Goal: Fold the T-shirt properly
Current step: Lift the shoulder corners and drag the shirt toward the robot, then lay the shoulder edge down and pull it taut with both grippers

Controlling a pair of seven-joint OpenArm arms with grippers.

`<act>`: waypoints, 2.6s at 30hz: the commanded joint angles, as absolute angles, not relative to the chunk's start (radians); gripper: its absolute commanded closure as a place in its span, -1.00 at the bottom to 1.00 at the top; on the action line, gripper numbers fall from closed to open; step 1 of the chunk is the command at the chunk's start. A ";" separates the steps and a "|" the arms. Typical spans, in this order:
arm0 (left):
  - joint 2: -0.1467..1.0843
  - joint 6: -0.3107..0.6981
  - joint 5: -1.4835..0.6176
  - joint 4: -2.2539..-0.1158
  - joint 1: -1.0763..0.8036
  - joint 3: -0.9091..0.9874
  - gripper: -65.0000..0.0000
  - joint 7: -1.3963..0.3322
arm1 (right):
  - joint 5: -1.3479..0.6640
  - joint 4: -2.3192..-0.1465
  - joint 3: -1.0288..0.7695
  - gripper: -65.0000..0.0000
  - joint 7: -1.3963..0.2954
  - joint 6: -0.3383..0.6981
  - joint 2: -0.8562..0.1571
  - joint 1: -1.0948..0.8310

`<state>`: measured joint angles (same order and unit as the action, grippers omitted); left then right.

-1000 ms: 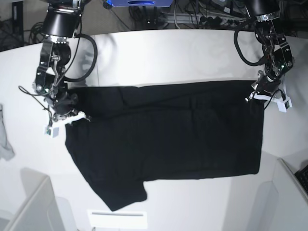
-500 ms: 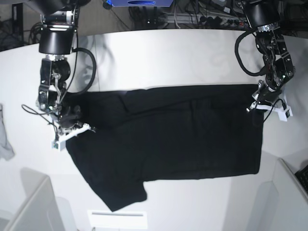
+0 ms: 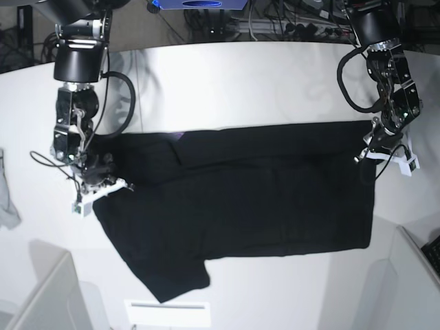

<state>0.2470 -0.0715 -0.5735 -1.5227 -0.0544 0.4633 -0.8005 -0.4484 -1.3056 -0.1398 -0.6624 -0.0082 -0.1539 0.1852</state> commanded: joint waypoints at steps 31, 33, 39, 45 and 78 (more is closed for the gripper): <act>0.050 0.200 -0.582 -1.684 -0.277 0.760 -0.99 -0.779 | -0.466 -1.808 -0.437 -0.37 -0.634 -0.237 0.094 -0.183; 0.051 0.200 -0.582 -1.652 -0.265 0.760 -0.99 -0.779 | -0.472 -1.793 -0.453 -0.41 -0.624 -0.234 0.111 -0.202; 0.053 0.200 -0.581 -1.592 -0.222 0.757 -0.99 -0.779 | -0.644 -1.682 -0.472 -0.42 -0.493 -0.133 0.079 -0.239; 0.053 0.200 -0.576 -1.534 -0.174 0.753 -0.99 -0.779 | -0.667 -1.541 -0.472 -0.42 -0.490 -0.128 0.044 -0.165; 0.091 0.200 -0.576 -1.554 -0.209 0.753 1.00 -0.786 | -0.668 -1.558 -0.506 1.00 -0.495 -0.127 0.013 -0.208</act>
<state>0.0746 0.2070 -0.5766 -1.5337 -0.2161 0.7506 -0.8001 -0.6693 -1.5414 -0.4988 -0.5114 -0.1253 0.0196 -0.2127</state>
